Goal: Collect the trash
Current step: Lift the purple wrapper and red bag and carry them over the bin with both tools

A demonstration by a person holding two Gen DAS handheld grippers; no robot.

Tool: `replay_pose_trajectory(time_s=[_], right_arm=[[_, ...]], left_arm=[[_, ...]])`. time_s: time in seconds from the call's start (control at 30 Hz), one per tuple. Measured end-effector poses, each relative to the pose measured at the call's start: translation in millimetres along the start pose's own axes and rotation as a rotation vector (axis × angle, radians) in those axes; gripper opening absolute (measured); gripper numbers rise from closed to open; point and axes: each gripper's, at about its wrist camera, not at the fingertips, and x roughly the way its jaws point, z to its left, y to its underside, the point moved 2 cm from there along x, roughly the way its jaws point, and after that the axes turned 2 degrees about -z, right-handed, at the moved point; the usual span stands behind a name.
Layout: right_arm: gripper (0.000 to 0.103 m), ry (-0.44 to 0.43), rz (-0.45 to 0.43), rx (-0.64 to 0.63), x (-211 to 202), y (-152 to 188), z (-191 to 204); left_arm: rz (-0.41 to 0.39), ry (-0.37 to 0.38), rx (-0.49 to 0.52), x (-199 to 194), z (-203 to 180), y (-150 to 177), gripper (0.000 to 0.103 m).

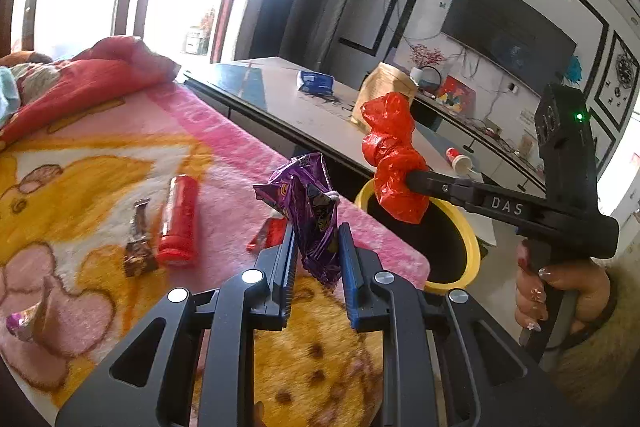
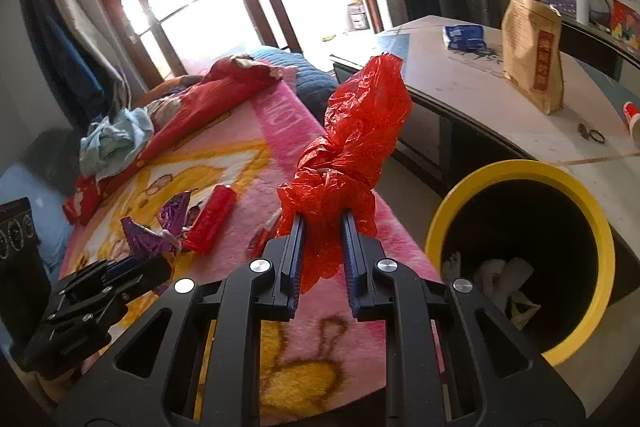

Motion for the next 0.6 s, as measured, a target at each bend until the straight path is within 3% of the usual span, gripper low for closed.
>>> replay_pose_trajectory(time_s=[0.6], right_arm=[[0.013,0.084,-0.038,0.11,-21,5,-57]], left_arm=[[0.033,0.085,0.083,29,-50,-2,0.019]])
